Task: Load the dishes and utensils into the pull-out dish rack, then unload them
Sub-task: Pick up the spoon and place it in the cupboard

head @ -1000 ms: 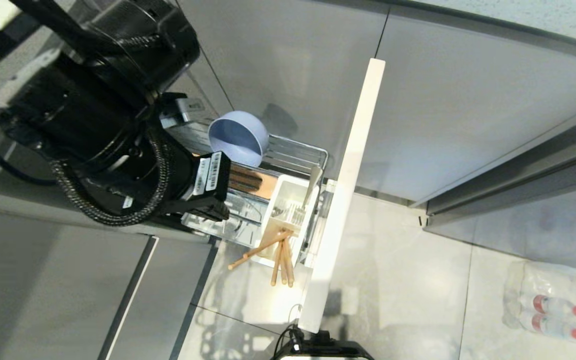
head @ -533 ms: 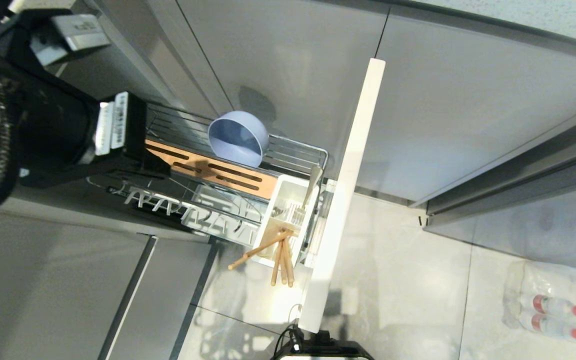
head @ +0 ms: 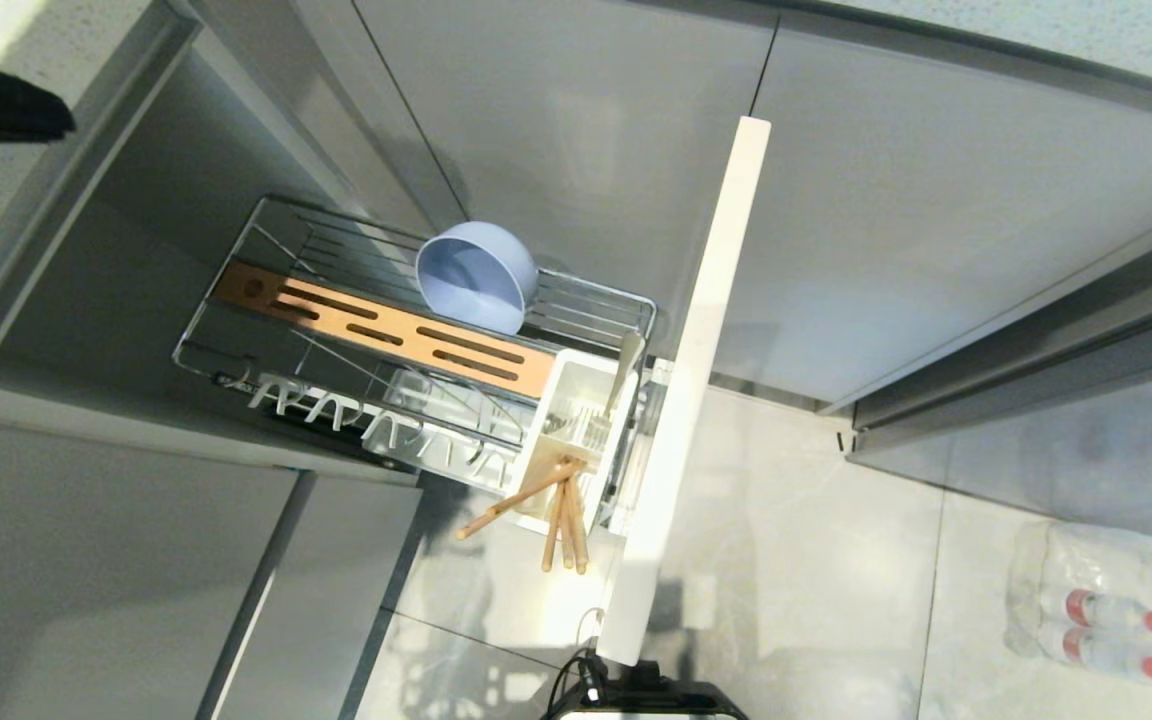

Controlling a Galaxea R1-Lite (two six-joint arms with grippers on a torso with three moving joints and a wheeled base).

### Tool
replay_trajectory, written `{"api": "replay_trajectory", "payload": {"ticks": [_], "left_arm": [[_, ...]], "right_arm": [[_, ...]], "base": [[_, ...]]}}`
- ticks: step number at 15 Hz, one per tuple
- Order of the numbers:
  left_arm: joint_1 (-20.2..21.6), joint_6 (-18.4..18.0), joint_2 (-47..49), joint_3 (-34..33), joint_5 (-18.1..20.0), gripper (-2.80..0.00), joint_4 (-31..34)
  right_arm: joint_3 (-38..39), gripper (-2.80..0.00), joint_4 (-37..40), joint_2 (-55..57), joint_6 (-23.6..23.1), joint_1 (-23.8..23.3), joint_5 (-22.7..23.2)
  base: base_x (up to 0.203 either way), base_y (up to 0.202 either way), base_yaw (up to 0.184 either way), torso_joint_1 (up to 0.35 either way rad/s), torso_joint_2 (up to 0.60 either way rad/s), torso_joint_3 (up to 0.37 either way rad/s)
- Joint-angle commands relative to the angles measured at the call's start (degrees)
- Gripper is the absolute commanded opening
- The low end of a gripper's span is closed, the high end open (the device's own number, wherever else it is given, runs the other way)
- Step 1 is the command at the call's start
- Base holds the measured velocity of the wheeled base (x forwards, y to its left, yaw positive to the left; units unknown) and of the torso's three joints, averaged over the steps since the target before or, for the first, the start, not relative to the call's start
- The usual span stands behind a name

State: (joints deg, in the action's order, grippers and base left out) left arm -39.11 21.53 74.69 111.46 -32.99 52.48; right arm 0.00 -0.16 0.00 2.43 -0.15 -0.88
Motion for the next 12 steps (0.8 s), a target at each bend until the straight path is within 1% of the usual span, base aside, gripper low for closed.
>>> {"api": "replay_trajectory", "payload": {"ticks": [1, 4, 6, 8, 9, 10, 11, 12], "left_arm": [[3.8, -2.3, -3.3, 0.0, -0.1, -2.80, -2.7], [14.0, -10.0, -6.4, 0.0, 1.7, -2.80, -9.7], [21.7, -13.7, -8.5, 0.0, 3.9, -2.80, -12.3], [29.0, -15.5, -10.2, 0.0, 6.2, -2.80, -12.9], [33.5, -15.9, -11.0, 0.0, 8.3, -2.80, -12.8], [37.8, -16.0, -11.7, 0.0, 10.7, -2.80, -12.4], [43.5, -16.1, -12.4, 0.0, 14.1, -2.80, -11.6], [48.2, -16.2, -13.1, 0.0, 17.2, -2.80, -10.5]], "right_arm": [[0.0, -2.80, 0.0, 0.1, 0.0, 0.0, 0.0], [0.0, -2.80, 0.0, 0.1, 0.0, 0.0, 0.0], [0.0, -2.80, 0.0, 0.1, 0.0, 0.1, 0.0], [0.0, -2.80, 0.0, 0.1, 0.0, 0.1, 0.0], [0.0, -2.80, 0.0, 0.0, 0.0, 0.0, 0.0], [0.0, -2.80, 0.0, 0.1, 0.0, 0.0, 0.0], [0.0, -2.80, 0.0, 0.1, 0.0, 0.0, 0.0], [0.0, -2.80, 0.0, 0.1, 0.0, 0.1, 0.0]], "base": [[0.000, 0.000, 0.000, 0.000, 0.00, 0.000], [0.000, 0.000, 0.000, 0.000, 0.00, 0.000], [0.000, 0.000, 0.000, 0.000, 0.00, 0.000], [0.000, 0.000, 0.000, 0.000, 0.00, 0.000], [0.000, 0.000, 0.000, 0.000, 0.00, 0.000], [0.000, 0.000, 0.000, 0.000, 0.00, 0.000], [0.000, 0.000, 0.000, 0.000, 0.00, 0.000], [0.000, 0.000, 0.000, 0.000, 0.00, 0.000]]}}
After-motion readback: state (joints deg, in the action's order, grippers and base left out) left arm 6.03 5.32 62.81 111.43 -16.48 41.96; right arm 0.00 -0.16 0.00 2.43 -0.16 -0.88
